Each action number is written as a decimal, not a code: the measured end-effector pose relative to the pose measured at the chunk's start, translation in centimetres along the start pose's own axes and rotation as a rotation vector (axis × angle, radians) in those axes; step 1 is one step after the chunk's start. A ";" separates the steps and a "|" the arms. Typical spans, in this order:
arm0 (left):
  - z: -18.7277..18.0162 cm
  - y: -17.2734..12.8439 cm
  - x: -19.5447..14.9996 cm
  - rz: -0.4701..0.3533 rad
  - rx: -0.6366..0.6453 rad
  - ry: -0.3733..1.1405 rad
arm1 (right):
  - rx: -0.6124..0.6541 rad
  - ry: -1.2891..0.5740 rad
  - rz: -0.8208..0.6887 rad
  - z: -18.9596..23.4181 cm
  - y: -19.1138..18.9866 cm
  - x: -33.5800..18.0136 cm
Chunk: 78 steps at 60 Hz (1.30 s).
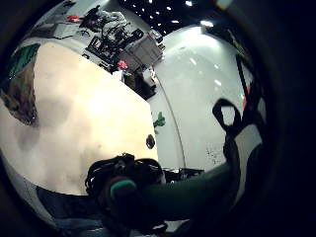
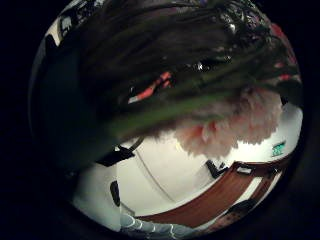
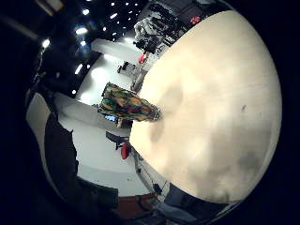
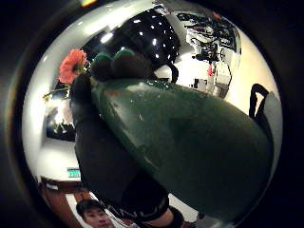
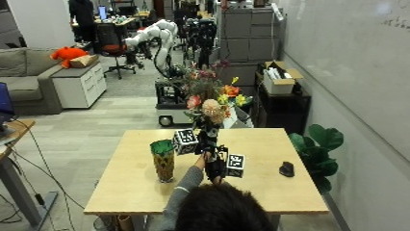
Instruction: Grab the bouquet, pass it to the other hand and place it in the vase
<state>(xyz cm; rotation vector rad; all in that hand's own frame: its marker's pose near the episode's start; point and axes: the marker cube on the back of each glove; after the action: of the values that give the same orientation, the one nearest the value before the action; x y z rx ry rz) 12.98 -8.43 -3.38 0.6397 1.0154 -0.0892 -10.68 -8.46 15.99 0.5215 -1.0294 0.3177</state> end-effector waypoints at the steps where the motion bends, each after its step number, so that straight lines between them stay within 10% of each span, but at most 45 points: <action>1: -0.3 0.2 0.2 -0.001 0.013 -0.009 | 0.018 0.048 0.021 0.0 -0.1 0.5; 23: -2.7 -2.9 0.7 0.121 0.167 -0.146 | -0.282 -0.244 -0.207 1.3 3.0 -4.4; 30: -5.2 -4.9 2.1 0.166 0.224 -0.190 | -0.206 0.074 0.027 0.4 1.4 -0.6; 37: -7.9 -7.1 3.8 0.234 0.310 -0.259 | -0.307 -0.163 -0.155 -0.2 1.8 -2.9; 45: -10.4 -8.9 5.0 0.258 0.401 -0.351 | -0.168 0.059 -0.252 -2.0 0.2 -1.2; 78: -15.8 -15.1 5.1 0.175 0.559 -0.315 | -0.231 -0.190 -0.584 -2.6 -0.7 -2.1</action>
<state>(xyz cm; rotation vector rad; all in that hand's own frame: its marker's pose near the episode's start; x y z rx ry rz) -1.73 -11.12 -20.15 1.1805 0.6209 -0.3170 -9.45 -7.61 12.93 0.6234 -1.0316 -0.3711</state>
